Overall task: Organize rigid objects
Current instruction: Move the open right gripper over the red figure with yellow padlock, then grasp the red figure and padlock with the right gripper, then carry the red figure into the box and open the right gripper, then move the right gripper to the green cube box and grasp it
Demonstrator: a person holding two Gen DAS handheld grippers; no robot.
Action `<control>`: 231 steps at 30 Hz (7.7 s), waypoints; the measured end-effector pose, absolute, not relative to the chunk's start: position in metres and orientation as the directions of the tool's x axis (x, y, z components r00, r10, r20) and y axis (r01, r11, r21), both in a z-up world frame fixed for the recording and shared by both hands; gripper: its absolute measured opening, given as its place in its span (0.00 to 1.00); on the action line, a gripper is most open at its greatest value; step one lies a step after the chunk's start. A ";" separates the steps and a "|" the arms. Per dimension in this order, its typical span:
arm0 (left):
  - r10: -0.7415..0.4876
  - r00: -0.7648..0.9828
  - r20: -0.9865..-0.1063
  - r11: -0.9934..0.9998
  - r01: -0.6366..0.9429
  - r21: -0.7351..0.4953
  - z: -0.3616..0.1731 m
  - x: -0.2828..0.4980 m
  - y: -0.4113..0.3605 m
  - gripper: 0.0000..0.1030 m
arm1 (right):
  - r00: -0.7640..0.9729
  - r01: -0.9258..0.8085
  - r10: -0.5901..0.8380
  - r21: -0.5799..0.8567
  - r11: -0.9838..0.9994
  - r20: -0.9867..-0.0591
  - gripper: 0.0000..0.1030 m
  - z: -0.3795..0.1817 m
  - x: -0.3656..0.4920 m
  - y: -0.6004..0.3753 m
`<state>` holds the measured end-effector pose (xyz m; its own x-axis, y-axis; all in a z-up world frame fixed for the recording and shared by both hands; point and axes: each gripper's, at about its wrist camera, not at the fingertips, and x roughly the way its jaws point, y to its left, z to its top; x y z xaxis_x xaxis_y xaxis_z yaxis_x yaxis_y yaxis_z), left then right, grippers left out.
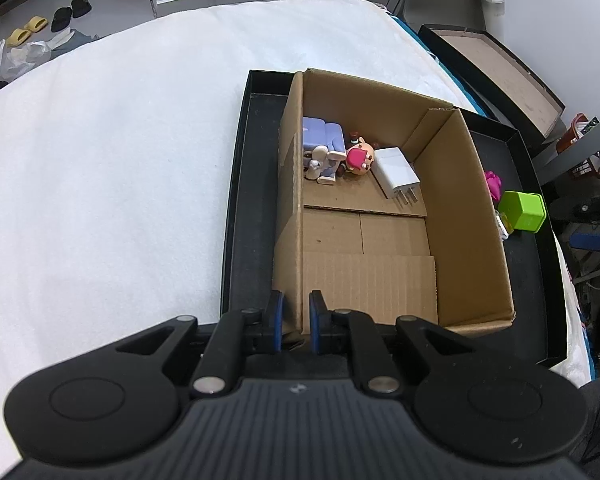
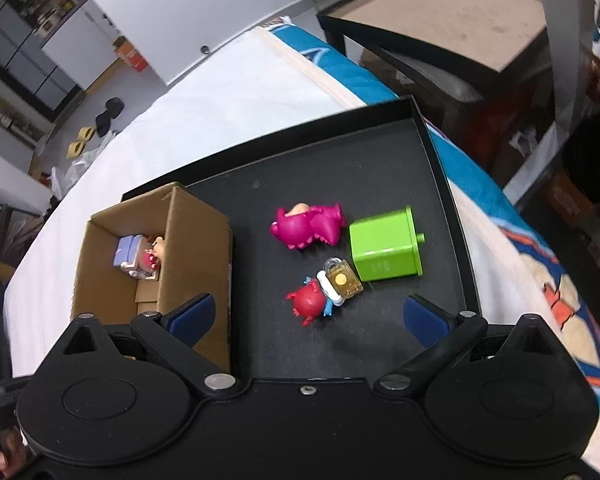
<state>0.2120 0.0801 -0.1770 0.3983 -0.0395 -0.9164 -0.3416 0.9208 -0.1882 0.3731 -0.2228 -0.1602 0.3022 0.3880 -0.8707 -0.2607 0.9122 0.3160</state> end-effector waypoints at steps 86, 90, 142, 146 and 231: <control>-0.097 0.417 -0.904 0.914 -0.323 -0.247 -0.179 0.209 0.086 0.12 | 0.305 -0.274 0.174 0.089 0.958 -0.936 0.48 -0.152 0.387 -0.161; -0.105 0.420 -0.901 0.912 -0.320 -0.256 -0.179 0.208 0.087 0.12 | 0.312 -0.278 0.200 0.112 0.954 -0.929 0.48 -0.139 0.386 -0.155; -0.271 0.501 -0.822 0.841 -0.293 -0.455 -0.190 0.190 0.122 0.14 | 0.213 -0.445 0.293 0.174 0.878 -0.932 0.48 -0.140 0.337 -0.030; -0.274 0.502 -0.820 0.839 -0.292 -0.459 -0.190 0.190 0.123 0.14 | 0.188 -0.425 0.299 0.197 0.883 -0.936 0.48 -0.148 0.339 -0.028; -0.113 0.410 -0.905 0.908 -0.328 -0.262 -0.188 0.212 0.089 0.13 | 0.298 -0.206 0.095 0.034 0.978 -0.950 0.54 -0.214 0.437 -0.202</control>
